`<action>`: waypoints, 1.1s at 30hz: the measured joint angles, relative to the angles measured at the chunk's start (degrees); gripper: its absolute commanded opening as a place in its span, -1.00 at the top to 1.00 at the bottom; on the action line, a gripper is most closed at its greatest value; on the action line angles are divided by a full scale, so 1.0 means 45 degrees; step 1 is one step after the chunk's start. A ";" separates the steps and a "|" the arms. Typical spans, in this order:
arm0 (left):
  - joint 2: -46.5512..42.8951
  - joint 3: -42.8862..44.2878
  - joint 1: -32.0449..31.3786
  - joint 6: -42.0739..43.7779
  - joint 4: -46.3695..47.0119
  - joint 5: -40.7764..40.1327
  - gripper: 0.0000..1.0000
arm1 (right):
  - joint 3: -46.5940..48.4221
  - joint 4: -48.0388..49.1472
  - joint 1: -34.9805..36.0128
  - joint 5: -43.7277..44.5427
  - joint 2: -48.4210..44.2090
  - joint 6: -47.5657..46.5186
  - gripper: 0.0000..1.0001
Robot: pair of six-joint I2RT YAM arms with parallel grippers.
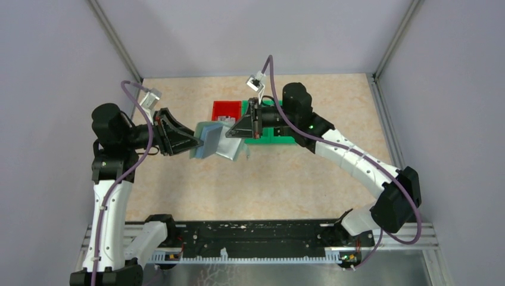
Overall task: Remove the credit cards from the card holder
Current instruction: Remove the credit card from the card holder.
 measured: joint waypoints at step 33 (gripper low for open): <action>-0.2215 -0.2254 0.0000 0.2458 0.0729 -0.1462 -0.10 | 0.7232 -1.1638 0.3191 0.9656 0.1365 -0.2788 1.00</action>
